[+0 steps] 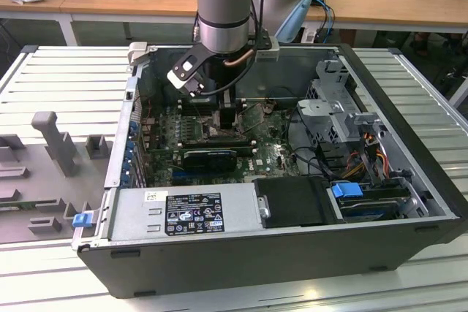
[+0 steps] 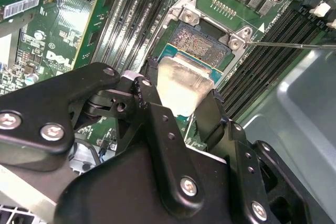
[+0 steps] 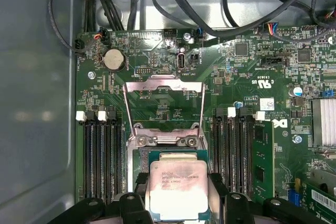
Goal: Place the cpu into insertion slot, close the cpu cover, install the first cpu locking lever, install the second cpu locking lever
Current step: 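Place the cpu into insertion slot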
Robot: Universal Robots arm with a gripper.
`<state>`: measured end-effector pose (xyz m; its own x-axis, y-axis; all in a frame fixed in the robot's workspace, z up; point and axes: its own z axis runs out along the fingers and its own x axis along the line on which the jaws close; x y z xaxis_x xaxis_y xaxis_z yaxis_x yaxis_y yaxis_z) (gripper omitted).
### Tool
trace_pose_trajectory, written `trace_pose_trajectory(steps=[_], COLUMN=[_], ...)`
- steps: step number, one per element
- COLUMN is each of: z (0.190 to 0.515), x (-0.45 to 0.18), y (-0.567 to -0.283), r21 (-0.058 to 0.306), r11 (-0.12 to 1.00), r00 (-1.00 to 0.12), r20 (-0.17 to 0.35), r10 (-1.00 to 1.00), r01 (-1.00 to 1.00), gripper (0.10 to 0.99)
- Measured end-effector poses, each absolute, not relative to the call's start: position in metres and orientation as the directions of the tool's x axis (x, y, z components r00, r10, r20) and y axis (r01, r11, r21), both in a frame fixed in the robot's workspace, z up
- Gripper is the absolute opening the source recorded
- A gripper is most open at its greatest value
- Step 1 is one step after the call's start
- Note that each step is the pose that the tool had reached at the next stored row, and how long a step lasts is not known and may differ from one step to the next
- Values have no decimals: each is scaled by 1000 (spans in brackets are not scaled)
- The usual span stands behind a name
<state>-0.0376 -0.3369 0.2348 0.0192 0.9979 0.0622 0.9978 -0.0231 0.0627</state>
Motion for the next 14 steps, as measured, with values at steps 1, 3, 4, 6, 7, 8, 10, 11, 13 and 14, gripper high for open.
trace_pose_trajectory(steps=[1, 3, 4, 6, 7, 8, 10, 11, 13, 14], z=[235, 234, 233, 232, 231, 230, 228, 226, 222, 219], x=[-38, -39, -39, -41, -41, -42, -44, -44, -44, -44], y=[-337, -337, -337, -336, -336, -336, -335, -334, -333, -332], r21=[63, 63, 63, 63, 63, 63, 63, 63, 63, 63], r11=[-23, -23, -23, -23, -23, -23, -23, -23, -23, -23], r00=[19, 19, 19, 19, 19, 19, 19, 19, 19, 19], r20=[62, 62, 62, 62, 62, 62, 62, 62, 62, 62], r10=[998, 998, 998, 998, 998, 998, 998, 998, 998, 998], r01=[998, 998, 998, 998, 998, 998, 998, 998, 998, 998], gripper=[529, 529, 529, 529, 529, 529, 529, 529, 529, 529])
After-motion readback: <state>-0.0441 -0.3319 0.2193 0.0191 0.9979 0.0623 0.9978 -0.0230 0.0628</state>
